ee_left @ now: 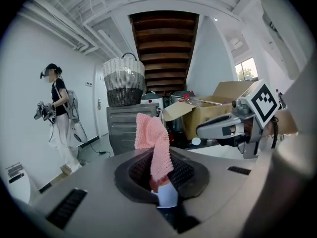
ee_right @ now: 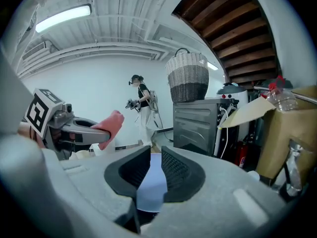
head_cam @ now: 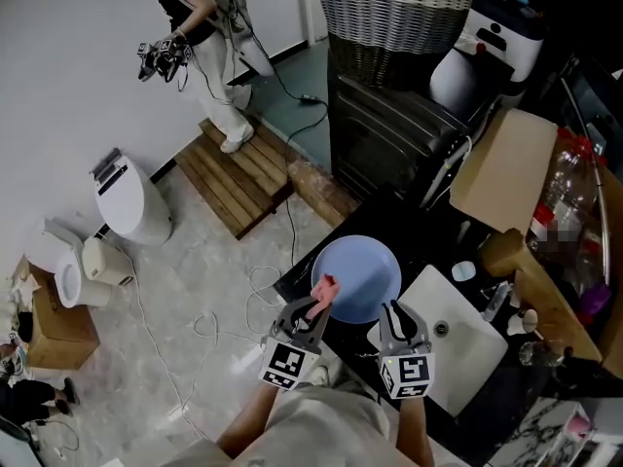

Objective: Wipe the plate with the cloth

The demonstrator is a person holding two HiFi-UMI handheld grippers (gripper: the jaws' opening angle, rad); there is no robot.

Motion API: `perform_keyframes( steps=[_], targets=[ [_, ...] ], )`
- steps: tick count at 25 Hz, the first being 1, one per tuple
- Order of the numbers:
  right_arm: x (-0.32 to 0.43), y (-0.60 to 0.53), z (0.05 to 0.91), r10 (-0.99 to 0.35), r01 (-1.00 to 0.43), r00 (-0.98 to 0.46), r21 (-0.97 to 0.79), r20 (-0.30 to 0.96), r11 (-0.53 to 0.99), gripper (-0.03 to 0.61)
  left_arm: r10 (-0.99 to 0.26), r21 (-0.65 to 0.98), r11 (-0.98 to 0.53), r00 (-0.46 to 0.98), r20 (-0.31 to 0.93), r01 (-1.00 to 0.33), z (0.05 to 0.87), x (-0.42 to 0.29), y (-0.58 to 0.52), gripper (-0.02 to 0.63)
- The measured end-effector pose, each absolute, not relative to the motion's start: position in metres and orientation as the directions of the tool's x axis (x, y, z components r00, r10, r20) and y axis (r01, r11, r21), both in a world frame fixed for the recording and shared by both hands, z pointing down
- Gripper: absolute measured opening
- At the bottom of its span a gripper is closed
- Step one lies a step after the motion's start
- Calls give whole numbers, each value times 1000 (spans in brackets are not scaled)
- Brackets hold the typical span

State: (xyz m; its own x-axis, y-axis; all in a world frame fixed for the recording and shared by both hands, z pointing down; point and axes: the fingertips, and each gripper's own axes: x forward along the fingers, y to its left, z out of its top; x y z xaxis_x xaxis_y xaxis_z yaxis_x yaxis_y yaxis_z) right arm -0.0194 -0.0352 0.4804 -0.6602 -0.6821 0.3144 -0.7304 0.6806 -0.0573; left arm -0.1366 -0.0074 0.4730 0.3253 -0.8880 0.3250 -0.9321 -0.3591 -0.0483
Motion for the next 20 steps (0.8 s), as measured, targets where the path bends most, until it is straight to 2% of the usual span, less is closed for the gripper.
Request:
perform_keyframes(
  steps=[9, 12, 20],
  targets=[
    [-6, -66, 512, -649, -728, -664, -122, 370, 675, 74, -852, -67, -395, 337, 401, -916, 500, -115, -50, 34],
    [-1, -76, 522, -643, -731, -661, -139, 386, 668, 48, -841, -72, -403, 338, 423, -912, 509, -108, -62, 34],
    [11, -93, 545, -624, -732, -659, -169, 419, 660, 40, -807, -87, -427, 335, 486, -900, 533, -91, -82, 34]
  ],
)
